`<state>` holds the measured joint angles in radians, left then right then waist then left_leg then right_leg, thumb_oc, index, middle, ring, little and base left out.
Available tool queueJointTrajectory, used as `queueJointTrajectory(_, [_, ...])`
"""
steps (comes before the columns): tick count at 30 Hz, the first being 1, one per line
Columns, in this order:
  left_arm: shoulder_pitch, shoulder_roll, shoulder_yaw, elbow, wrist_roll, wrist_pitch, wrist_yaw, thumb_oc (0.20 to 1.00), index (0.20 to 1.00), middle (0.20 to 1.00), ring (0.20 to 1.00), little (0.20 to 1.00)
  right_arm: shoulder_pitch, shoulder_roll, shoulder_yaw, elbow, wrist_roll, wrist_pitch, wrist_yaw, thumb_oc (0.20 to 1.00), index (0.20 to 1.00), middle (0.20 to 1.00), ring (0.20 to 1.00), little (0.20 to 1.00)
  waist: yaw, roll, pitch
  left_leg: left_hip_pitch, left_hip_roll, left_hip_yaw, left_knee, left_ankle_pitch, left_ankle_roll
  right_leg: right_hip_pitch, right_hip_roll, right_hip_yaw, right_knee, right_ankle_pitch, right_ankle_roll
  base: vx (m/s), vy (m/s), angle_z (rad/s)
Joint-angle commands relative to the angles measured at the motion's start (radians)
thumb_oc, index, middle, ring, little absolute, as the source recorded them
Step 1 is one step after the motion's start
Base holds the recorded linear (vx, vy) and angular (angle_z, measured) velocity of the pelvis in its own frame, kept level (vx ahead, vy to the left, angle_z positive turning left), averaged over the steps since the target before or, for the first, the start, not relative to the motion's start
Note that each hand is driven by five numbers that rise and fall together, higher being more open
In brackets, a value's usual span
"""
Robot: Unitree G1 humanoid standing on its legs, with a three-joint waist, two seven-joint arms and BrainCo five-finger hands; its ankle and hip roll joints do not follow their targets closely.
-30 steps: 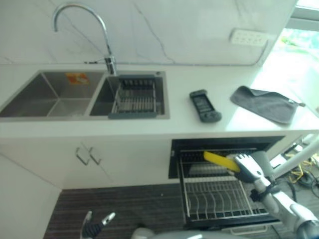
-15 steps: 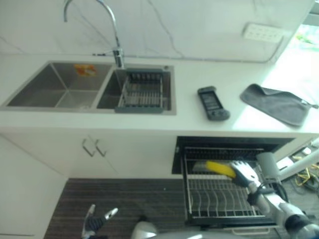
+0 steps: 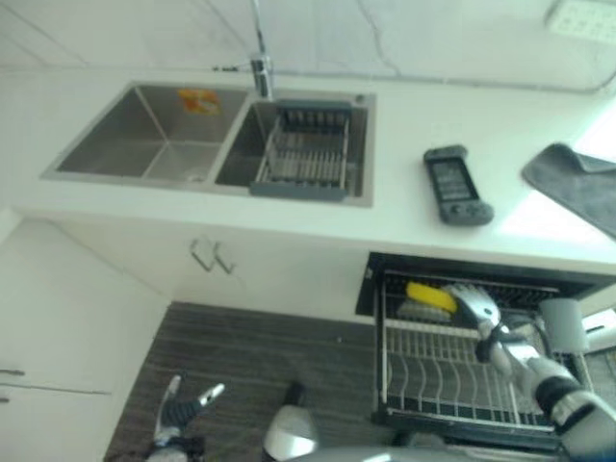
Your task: Place the dishes in the dishwasher.
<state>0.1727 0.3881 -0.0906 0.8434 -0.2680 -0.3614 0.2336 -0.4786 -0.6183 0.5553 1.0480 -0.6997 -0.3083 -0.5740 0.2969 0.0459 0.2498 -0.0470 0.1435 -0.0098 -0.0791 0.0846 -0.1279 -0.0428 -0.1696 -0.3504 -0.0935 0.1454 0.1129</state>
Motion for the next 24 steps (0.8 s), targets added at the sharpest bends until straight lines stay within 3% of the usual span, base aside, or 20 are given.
queueJointTrajectory(1, [-0.066,0.063,-0.072,-0.015,-0.078,-0.075,0.01,1.0,1.0,1.0,1.0,1.0,-0.135,-0.069,0.049,-0.019,0.09,0.017,-0.053,0.2,0.2,0.2,0.2,0.2,0.004,-0.009,0.009,-0.068,-0.041,-0.06,-0.008,0.028,0.035,0.075,-0.035,-0.02,0.006,-0.037,0.073,-0.22,0.026,0.11])
queueJointTrajectory(8, [-0.085,0.064,-0.097,-0.095,-0.147,-0.082,0.037,1.0,1.0,1.0,1.0,1.0,-0.183,-0.119,0.07,0.013,0.092,0.049,-0.032,0.2,0.2,0.2,0.2,0.2,-0.007,0.013,0.047,-0.114,-0.047,-0.042,-0.008,0.034,0.036,0.021,-0.056,-0.017,0.006,-0.021,0.077,-0.11,0.029,-0.01])
queueJointTrajectory(20, [-0.106,0.054,-0.107,-0.104,-0.177,-0.098,0.041,1.0,1.0,1.0,1.0,1.0,-0.169,-0.052,0.111,0.044,-0.028,0.081,-0.059,0.2,0.2,0.2,0.2,0.2,-0.011,0.022,0.073,-0.133,-0.048,-0.026,-0.008,0.031,0.038,-0.013,-0.064,-0.011,0.006,-0.012,0.08,-0.03,0.011,-0.03])
queueJointTrajectory(24, [-0.123,0.04,-0.109,-0.091,-0.173,-0.107,0.037,1.0,1.0,1.0,1.0,1.0,-0.138,0.021,0.111,0.087,-0.005,0.202,-0.009,0.2,0.2,0.2,0.2,0.2,-0.008,0.023,0.077,-0.14,-0.049,-0.032,-0.008,0.031,0.038,-0.018,-0.064,-0.008,0.006,-0.013,0.08,0.0,0.0,0.0])
